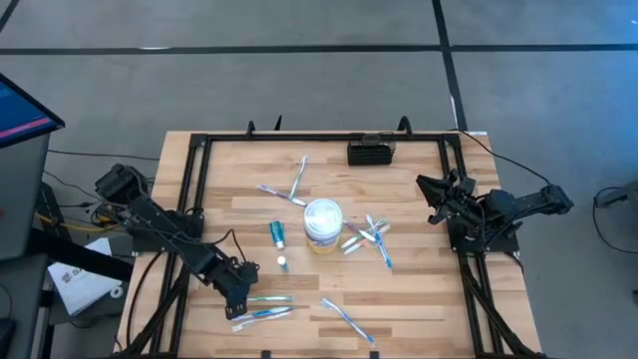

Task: Pick & Place toothbrushing station
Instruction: Put the bottom left green toothbrush into the black mesh organizer

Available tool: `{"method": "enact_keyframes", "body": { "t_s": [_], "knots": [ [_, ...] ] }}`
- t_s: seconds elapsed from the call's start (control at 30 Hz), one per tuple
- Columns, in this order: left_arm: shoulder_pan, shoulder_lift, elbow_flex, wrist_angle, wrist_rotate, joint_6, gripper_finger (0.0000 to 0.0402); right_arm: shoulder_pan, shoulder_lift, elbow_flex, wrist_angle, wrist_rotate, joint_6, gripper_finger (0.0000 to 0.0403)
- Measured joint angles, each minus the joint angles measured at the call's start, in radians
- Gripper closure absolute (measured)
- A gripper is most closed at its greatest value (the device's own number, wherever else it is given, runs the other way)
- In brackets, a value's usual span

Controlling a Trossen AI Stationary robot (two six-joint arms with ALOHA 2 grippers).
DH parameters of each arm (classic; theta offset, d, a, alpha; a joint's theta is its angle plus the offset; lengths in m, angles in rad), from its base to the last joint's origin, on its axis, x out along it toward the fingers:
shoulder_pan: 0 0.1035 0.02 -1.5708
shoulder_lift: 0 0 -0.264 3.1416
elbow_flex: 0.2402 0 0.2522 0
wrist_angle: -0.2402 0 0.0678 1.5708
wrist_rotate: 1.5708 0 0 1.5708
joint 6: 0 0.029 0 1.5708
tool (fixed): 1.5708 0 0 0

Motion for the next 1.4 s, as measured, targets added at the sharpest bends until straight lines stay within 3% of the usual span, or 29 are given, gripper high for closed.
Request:
{"method": "enact_keyframes", "body": {
  "t_s": [0.17,0.43,0.7,0.93,1.17,1.4],
  "knots": [
    [0.0,0.0,0.0,-0.008,-0.009,0.005,0.0239,0.0,0.0,0.0,0.0,0.0,0.0,0.0345],
    [0.0,0.052,0.005,-0.045,0.008,0.047,0.028,0.0,0.0,0.0,0.0,0.0,0.0,0.0345],
    [0.027,0.02,-0.001,-0.047,0.013,0.047,0.0387,0.0,0.0,0.0,0.0,0.0,0.001,0.0345],
    [0.071,-0.034,-0.001,-0.043,0.026,0.031,0.0396,0.0,0.0,0.0,0.0,-0.001,0.001,0.0345],
    [0.088,-0.126,0.0,-0.027,0.122,0.011,0.0396,0.0,0.0,0.0,0.001,-0.059,-0.026,0.0345],
    [0.094,-0.244,0.0,0.153,0.093,0.025,0.0396,0.0,0.0,0.0,0.015,-0.156,-0.068,0.0345]
  ]
}}
